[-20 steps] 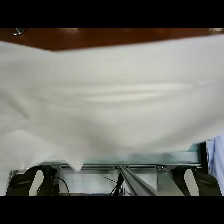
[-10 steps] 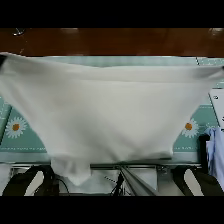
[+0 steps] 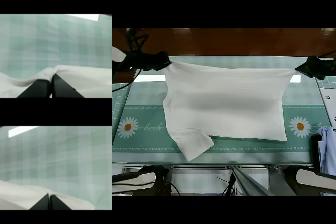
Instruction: Fold the shirts.
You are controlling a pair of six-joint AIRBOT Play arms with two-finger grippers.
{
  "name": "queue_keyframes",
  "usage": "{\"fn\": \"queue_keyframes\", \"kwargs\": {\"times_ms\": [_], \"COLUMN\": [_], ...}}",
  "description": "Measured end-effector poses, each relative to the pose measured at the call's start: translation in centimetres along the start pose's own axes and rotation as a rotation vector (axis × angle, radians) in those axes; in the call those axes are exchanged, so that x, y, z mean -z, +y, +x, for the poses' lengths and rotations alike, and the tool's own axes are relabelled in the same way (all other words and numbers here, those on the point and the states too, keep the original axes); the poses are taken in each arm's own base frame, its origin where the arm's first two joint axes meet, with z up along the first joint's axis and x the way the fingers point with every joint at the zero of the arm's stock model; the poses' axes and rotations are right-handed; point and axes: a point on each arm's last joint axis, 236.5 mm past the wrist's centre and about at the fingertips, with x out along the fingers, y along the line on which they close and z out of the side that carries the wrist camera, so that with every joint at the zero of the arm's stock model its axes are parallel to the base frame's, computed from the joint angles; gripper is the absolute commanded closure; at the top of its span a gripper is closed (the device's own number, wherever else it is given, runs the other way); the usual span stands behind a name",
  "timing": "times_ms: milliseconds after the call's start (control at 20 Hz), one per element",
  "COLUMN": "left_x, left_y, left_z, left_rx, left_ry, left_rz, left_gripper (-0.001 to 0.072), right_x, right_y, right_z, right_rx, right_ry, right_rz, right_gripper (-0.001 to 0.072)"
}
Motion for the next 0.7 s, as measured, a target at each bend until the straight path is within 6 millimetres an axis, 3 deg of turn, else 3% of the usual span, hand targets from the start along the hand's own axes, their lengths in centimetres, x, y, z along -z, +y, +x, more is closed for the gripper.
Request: {"fn": "queue_keyframes", "kwargs": {"times_ms": [150, 300, 500, 700], "left_x": [-0.5, -0.3, 2.0, 7.8], "left_y": [0.6, 0.6, -0.1, 2.3], "left_z": [3.9, 5.7, 4.6, 2.6], "left_rx": [0.026, 0.053, 0.123, 0.107], "left_ry": [0.021, 0.048, 0.198, 0.448], "left_rz": [-0.06, -0.102, -0.111, -0.063], "left_gripper": [0.0684, 0.0684, 0.0684, 0.0684], "right_x": [-2.0, -2.2, 0.1, 4.7], "right_y": [-1.3, -2.2, -2.0, -3.8], "right_z": [3.3, 5.2, 5.5, 5.0], "right_rx": [-0.051, -0.077, -0.11, -0.032], "right_ry": [-0.004, 0.032, 0.15, 0.343], "right_rz": [0.086, 0.133, 0.132, 0.071], "right_gripper": [0.0693, 0.0692, 0.0692, 0.0692]}}
